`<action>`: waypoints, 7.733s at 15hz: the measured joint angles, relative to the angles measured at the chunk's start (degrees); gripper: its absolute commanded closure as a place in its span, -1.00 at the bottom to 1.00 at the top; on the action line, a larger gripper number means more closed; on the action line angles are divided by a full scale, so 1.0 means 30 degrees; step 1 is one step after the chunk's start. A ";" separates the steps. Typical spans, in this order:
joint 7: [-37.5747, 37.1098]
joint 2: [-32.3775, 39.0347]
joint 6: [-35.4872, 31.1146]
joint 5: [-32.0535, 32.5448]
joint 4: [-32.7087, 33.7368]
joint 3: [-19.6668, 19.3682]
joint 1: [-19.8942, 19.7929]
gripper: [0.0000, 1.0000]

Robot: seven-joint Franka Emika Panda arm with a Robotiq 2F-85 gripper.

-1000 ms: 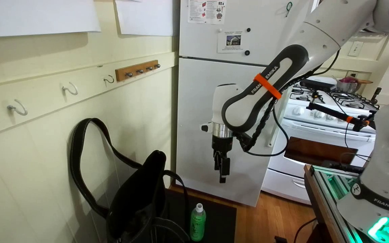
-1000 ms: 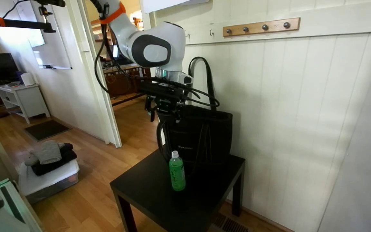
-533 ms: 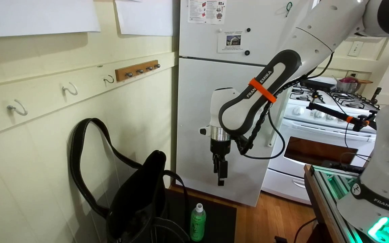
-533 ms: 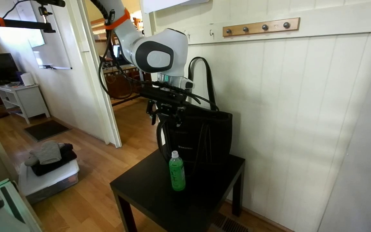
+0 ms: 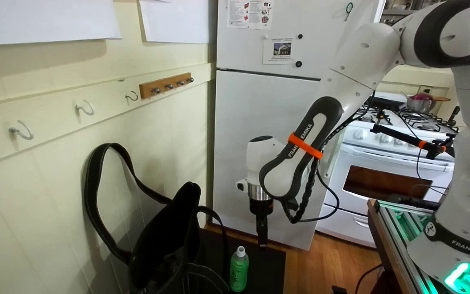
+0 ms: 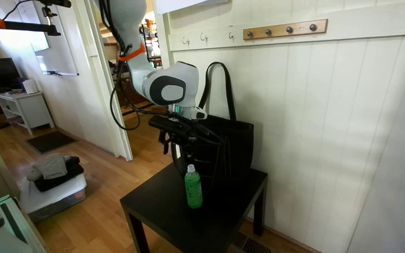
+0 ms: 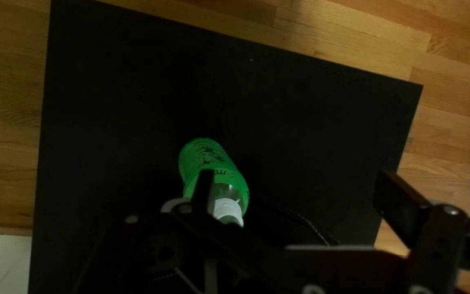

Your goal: Pick up the bottle and put it in the bag

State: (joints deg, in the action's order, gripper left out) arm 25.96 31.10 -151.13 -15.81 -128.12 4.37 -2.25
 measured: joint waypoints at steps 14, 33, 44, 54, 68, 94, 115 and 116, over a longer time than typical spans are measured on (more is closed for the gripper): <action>-0.3207 0.4911 -0.5932 0.5045 0.2755 -0.0078 0.0513 -0.01; -0.5189 0.5324 -0.6007 0.5581 0.3241 -0.0671 0.1109 0.58; -0.5566 0.4656 -0.6004 0.5672 0.2953 -0.0842 0.1434 0.84; -0.5593 -0.2080 -0.5687 0.7368 -0.0187 -0.1281 0.3048 0.84; -0.2102 -0.6914 -0.5108 0.7519 -0.0608 0.0606 0.2372 0.84; 0.7515 0.4863 0.1591 0.5469 1.4200 0.3776 0.0386 0.84; 0.7515 1.1841 0.7634 0.6249 2.4526 0.2736 0.3012 -1.00; 0.7515 1.1905 0.7761 0.6249 2.4704 0.2736 0.3057 -1.00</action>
State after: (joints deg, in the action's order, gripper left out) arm 48.51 66.82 -127.85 2.94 -54.01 12.58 6.92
